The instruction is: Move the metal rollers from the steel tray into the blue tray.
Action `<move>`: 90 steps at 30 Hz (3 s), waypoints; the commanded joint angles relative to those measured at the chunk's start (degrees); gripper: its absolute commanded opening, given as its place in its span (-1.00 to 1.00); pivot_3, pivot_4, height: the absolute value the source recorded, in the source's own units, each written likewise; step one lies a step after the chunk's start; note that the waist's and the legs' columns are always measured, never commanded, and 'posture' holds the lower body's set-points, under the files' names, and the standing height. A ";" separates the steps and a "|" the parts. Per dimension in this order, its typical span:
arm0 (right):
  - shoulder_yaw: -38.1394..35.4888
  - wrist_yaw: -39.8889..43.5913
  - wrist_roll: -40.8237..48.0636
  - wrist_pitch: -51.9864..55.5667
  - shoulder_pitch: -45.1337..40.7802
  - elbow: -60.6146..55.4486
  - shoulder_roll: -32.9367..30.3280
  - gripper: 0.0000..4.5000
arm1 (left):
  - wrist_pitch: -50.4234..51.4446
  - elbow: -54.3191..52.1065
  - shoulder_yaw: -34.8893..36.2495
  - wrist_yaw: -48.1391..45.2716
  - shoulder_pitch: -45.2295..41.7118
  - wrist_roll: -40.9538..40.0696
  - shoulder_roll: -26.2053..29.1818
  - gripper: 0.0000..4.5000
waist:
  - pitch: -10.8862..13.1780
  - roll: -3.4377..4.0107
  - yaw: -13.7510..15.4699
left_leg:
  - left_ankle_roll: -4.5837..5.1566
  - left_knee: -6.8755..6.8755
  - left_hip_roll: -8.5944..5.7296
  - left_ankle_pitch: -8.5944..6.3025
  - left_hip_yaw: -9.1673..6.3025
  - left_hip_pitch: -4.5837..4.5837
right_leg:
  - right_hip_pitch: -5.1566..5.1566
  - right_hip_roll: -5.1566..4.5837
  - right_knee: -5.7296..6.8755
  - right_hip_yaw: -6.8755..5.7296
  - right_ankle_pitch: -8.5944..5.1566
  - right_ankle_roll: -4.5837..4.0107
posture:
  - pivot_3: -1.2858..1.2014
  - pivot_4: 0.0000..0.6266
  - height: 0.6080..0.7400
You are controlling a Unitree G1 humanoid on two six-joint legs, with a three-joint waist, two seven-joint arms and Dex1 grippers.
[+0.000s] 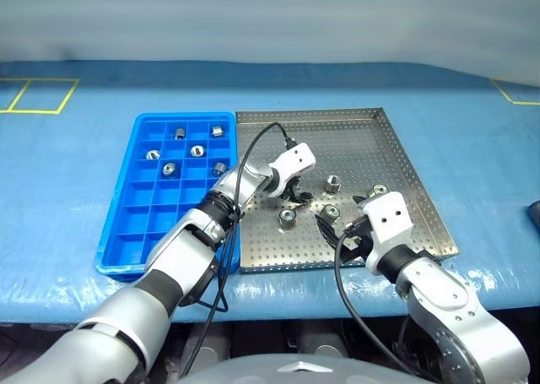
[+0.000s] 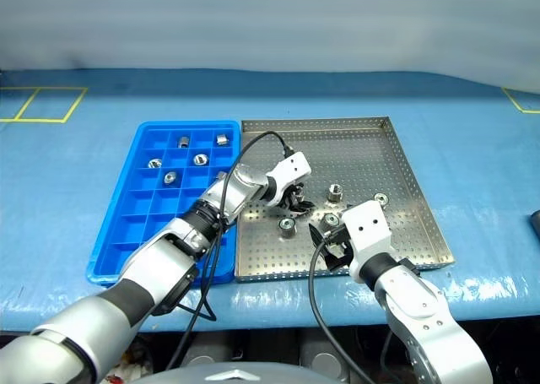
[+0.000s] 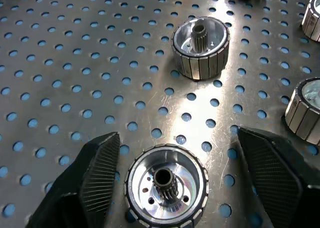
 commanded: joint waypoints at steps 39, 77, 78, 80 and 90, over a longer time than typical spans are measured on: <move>17.94 17.19 -0.11 -9.95 -27.56 16.68 -2.15 1.00 | 21.50 -75.93 34.75 32.51 43.56 -2.63 16.64 -0.24 | 0.01 0.01 6.49 | -0.05 0.00 0.26 0.03 -0.14 0.13 | 0.13 -0.09 0.05 -0.12 0.20 -0.19 | 0.27 -0.52 1.00; 3.95 13.05 0.68 -3.46 -11.48 4.95 -8.37 1.00 | 15.66 -65.92 19.34 6.45 30.03 -21.35 18.99 0.99 | 0.03 -0.03 6.47 | -0.05 -0.05 0.14 0.03 -0.21 0.04 | 0.13 -0.18 -0.01 -0.26 -0.01 -0.57 | 0.16 -0.52 1.00; 3.06 12.75 0.49 -3.08 -9.97 4.26 -8.87 1.00 | 15.68 -64.19 17.43 3.91 28.55 -21.62 19.48 0.99 | 0.03 -0.03 6.24 | -0.05 -0.04 0.11 0.03 -0.20 0.04 | 0.13 -0.15 0.00 -0.26 -0.07 -0.56 | 0.16 -0.52 1.00; 1.85 12.10 0.37 -2.75 -7.65 3.19 -8.98 1.00 | 15.46 -61.44 14.24 -0.16 26.35 -21.73 20.33 0.99 | 0.03 -0.03 5.82 | -0.05 -0.03 0.11 0.03 -0.19 0.05 | 0.13 -0.09 -0.01 -0.26 -0.16 -0.50 | 0.14 -0.52 1.00; 0.05 7.32 -0.61 -1.19 -0.17 -2.11 -6.85 1.00 | 7.87 -44.16 -0.43 -12.22 16.91 -13.82 18.35 0.99 | 0.03 -0.02 2.79 | -0.05 0.00 0.09 0.03 -0.13 0.07 | 0.11 -0.02 0.03 -0.17 -0.24 -0.43 | 0.04 -0.52 1.00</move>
